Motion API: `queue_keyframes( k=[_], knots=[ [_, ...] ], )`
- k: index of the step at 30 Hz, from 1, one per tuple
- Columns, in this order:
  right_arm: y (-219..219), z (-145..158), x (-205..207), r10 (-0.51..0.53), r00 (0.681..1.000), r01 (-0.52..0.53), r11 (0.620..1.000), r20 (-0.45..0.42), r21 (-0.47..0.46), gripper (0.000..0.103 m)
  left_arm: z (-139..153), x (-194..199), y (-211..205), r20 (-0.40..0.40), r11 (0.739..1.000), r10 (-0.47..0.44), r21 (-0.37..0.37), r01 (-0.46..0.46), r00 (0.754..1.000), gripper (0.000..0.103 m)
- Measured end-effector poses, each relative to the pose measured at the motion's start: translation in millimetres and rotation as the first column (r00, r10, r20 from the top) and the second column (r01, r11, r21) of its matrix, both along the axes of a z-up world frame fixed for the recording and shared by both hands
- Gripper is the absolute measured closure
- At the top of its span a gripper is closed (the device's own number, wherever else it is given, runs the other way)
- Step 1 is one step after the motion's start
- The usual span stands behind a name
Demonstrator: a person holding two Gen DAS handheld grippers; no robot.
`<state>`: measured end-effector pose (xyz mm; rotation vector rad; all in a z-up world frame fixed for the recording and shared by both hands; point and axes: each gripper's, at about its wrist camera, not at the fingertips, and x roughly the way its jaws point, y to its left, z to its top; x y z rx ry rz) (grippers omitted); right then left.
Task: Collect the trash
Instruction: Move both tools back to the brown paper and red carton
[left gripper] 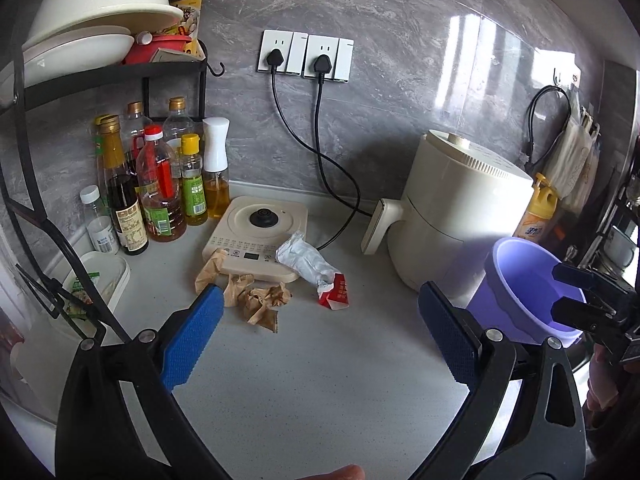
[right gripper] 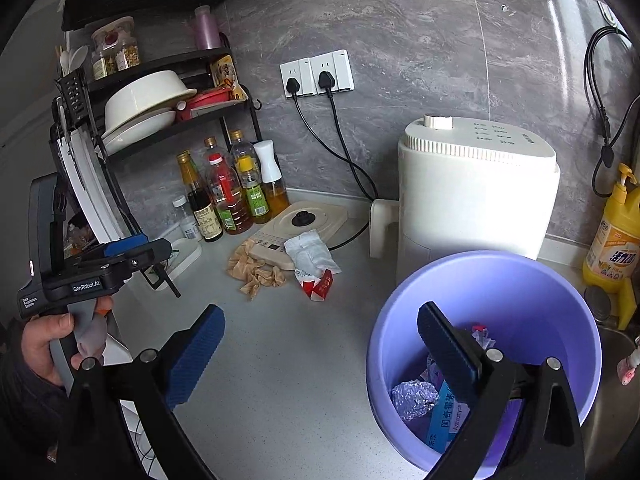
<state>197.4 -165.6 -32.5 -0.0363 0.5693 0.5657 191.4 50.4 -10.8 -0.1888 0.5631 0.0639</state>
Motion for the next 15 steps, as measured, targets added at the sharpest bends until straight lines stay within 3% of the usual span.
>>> queue_keyframes(
  k=[10,15],
  knots=[
    [65.7,-11.2,21.8,0.028,0.999,-0.029,0.998,-0.024,-0.049,0.008,-19.3,9.1,44.7,-0.024,0.999,-0.019,-0.051,0.018,1.000,0.006],
    [90.3,-25.8,36.6,0.017,0.998,-0.023,0.996,-0.067,-0.081,0.018,-33.1,22.2,53.2,-0.036,0.995,-0.078,-0.067,0.075,0.996,0.006]
  ],
)
